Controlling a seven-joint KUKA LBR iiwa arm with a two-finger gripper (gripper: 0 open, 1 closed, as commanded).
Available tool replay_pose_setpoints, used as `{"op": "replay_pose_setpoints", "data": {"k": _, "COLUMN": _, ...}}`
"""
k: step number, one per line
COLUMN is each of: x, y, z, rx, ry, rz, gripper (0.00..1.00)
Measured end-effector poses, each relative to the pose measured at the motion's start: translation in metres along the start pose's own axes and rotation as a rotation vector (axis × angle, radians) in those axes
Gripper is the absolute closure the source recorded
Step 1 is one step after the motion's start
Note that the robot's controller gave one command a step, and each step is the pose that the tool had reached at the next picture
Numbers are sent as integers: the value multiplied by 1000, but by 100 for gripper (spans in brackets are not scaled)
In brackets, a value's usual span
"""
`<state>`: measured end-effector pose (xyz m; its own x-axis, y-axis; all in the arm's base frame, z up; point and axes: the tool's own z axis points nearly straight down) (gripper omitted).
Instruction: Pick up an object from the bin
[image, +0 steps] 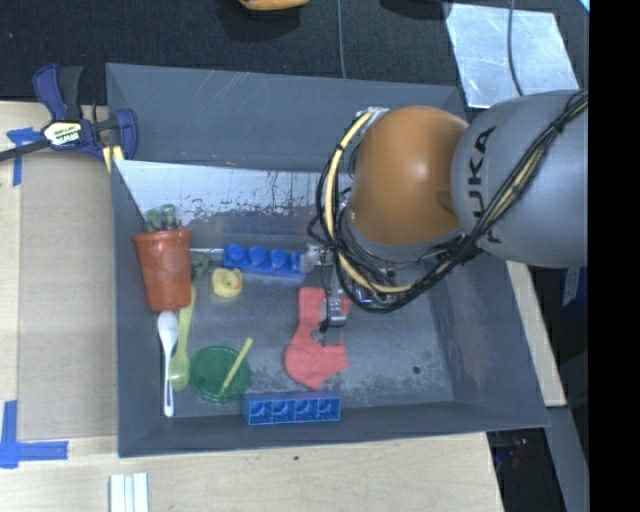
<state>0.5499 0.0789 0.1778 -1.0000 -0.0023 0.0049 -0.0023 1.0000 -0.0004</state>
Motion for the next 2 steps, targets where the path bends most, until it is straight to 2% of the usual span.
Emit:
{"op": "replay_pose_setpoints", "data": {"k": 1, "x": -1, "y": 0, "z": -5, "rx": -1, "ry": -8, "rz": 2, "gripper": 0}}
{"op": "replay_pose_setpoints", "data": {"k": 2, "x": 28, "y": -4, "z": 49, "rx": 0, "ry": -9, "rz": -136, "gripper": 0}}
